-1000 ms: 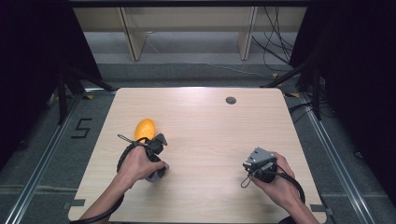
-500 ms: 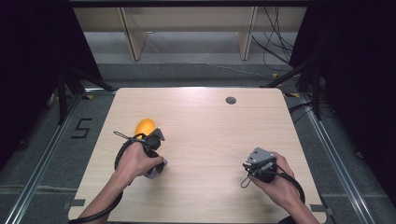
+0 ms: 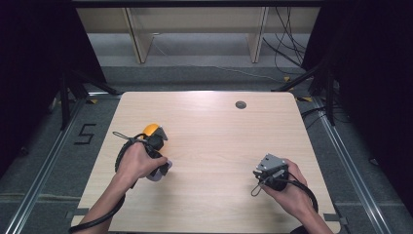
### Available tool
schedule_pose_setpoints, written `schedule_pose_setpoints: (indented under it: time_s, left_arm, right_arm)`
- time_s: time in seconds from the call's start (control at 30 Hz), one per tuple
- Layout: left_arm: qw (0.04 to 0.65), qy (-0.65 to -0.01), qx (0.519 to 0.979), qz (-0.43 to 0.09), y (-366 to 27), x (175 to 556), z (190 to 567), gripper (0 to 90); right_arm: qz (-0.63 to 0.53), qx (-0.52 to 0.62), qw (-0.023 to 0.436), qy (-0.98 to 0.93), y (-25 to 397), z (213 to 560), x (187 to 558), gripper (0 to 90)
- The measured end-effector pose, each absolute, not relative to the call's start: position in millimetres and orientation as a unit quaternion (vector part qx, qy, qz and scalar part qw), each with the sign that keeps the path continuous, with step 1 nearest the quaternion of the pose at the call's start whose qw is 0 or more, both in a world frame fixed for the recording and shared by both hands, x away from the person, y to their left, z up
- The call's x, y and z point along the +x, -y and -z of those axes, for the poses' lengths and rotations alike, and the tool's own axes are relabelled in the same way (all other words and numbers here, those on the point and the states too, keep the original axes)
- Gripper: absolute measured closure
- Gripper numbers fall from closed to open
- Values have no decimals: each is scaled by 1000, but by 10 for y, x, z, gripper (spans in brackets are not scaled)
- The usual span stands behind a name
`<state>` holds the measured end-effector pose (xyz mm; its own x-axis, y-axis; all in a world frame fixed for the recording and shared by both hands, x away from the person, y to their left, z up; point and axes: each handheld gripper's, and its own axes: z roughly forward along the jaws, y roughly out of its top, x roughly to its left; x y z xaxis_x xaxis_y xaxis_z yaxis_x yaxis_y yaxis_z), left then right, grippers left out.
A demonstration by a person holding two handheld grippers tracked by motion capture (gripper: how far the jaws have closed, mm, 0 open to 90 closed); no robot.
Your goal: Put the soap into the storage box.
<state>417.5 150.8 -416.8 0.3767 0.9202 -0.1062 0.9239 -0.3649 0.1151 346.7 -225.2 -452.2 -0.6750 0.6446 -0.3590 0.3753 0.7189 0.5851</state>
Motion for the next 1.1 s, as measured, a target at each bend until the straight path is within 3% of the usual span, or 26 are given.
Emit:
schedule_pose_setpoints:
  time_s: [1.1]
  left_arm:
    - [94,-614,784,-8,-1757,4431,4053,481]
  right_arm:
    - [-240,283,285,-883,2253,4523,3476,507]
